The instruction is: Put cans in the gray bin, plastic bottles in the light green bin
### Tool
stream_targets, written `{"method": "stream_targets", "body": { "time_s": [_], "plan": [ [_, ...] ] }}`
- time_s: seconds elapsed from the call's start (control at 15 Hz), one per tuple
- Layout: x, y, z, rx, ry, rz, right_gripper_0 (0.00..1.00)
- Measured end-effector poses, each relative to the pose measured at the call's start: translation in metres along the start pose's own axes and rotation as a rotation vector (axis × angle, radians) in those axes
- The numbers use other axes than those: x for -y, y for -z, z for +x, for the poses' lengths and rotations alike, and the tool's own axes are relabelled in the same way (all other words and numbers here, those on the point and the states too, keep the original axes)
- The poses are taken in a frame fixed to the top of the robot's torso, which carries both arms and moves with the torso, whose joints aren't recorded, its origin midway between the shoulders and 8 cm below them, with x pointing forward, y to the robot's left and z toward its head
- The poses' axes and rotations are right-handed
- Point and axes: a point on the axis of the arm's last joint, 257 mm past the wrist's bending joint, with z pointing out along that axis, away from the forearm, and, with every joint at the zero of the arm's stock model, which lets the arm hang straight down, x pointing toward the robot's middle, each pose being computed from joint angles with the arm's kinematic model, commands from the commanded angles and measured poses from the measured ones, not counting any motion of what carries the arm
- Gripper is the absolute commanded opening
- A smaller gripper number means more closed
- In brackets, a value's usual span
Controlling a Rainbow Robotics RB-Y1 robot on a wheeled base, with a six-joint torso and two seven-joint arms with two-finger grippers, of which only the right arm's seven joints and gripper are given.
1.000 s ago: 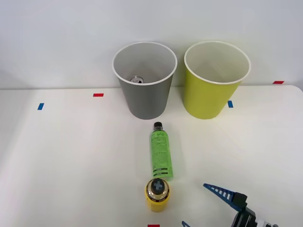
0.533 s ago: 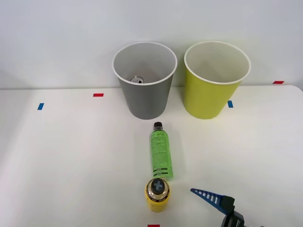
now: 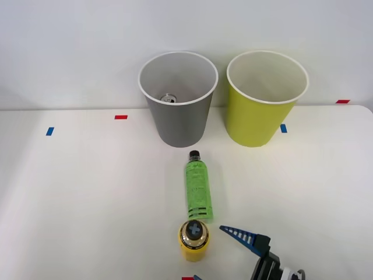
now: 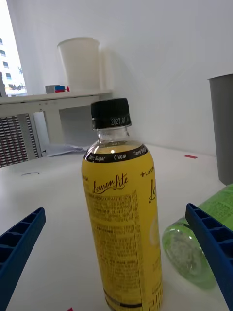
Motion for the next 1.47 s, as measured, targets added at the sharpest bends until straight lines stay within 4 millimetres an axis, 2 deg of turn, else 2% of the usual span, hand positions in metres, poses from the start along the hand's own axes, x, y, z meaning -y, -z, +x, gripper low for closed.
{"method": "stream_targets", "body": {
  "time_s": [0.6, 0.93, 1.47],
  "plan": [
    [-0.002, -0.033, -0.007, 0.040, -0.031, -0.026, 1.00],
    [-0.006, -0.046, -0.002, 0.030, -0.028, -0.023, 1.00],
    [-0.002, -0.067, 0.002, 0.013, -0.011, -0.019, 1.00]
  ]
}}
